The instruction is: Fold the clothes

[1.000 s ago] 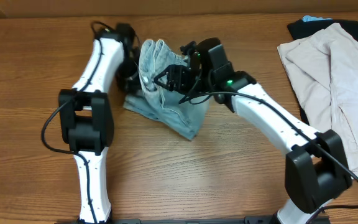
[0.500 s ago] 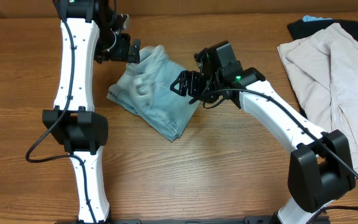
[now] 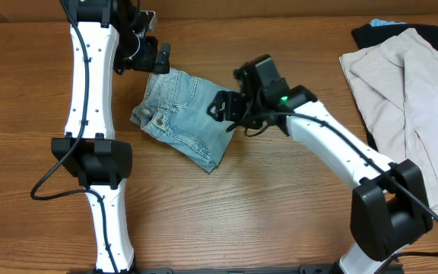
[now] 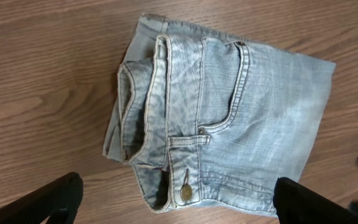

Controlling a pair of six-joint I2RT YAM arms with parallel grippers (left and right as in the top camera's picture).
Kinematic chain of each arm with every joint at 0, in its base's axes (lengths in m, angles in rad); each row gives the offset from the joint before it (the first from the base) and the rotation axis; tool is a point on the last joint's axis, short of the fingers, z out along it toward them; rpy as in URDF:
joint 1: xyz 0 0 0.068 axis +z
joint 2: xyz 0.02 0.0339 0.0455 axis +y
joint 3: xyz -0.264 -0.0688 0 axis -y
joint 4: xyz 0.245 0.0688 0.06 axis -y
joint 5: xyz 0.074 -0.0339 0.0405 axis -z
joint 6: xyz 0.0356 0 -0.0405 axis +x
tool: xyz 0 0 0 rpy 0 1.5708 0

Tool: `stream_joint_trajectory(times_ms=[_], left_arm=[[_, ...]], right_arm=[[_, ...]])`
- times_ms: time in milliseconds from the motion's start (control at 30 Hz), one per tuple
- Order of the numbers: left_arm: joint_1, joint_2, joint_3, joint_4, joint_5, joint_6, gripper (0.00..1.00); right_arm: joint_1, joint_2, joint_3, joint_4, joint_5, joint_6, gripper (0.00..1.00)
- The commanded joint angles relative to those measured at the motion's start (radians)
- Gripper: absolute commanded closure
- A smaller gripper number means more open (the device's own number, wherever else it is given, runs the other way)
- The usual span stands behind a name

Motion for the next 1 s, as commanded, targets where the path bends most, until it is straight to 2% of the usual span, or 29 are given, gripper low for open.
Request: stream_joint_trajectory(times_ms=[0, 300, 467, 667, 733, 800, 867, 900, 933, 967], left_arm=[[0.004, -0.006, -0.053, -0.002, -0.006, 0.067, 0.00], [0.004, -0.006, -0.331, 0.144, -0.014, 0.162, 0.00], [0.006, -0.006, -0.464, 0.263, -0.066, 0.163, 0.00], [0.002, -0.006, -0.626, 0.402, 0.023, 0.220, 0.00], [-0.003, -0.006, -0.681, 0.439, 0.049, 0.236, 0.03], [-0.005, -0.006, -0.736, 0.480, 0.052, 0.238, 0.09], [-0.005, -0.006, -0.777, 0.510, 0.053, 0.232, 0.22], [-0.005, -0.006, -0.793, 0.526, 0.052, 0.219, 0.35], [-0.005, -0.006, -0.804, 0.539, 0.052, 0.203, 0.60], [-0.002, -0.006, -0.810, 0.553, 0.052, 0.181, 0.76]], right_arm=[[-0.092, 0.010, 0.025, -0.053, 0.005, 0.018, 0.18], [-0.231, 0.010, 0.025, -0.183, -0.006, -0.043, 0.17], [-0.258, 0.010, 0.025, -0.200, -0.008, -0.091, 0.17], [-0.260, 0.010, 0.025, -0.195, -0.007, -0.096, 0.17], [-0.262, 0.010, 0.025, -0.196, 0.004, -0.095, 0.17], [-0.262, 0.010, 0.025, -0.200, 0.015, -0.095, 0.17], [-0.262, 0.010, 0.025, -0.200, 0.015, -0.095, 0.17], [-0.262, 0.010, 0.025, -0.200, 0.015, -0.095, 0.17], [-0.262, 0.010, 0.025, -0.200, 0.015, -0.095, 0.17], [-0.262, 0.010, 0.025, -0.200, 0.015, -0.095, 0.17]])
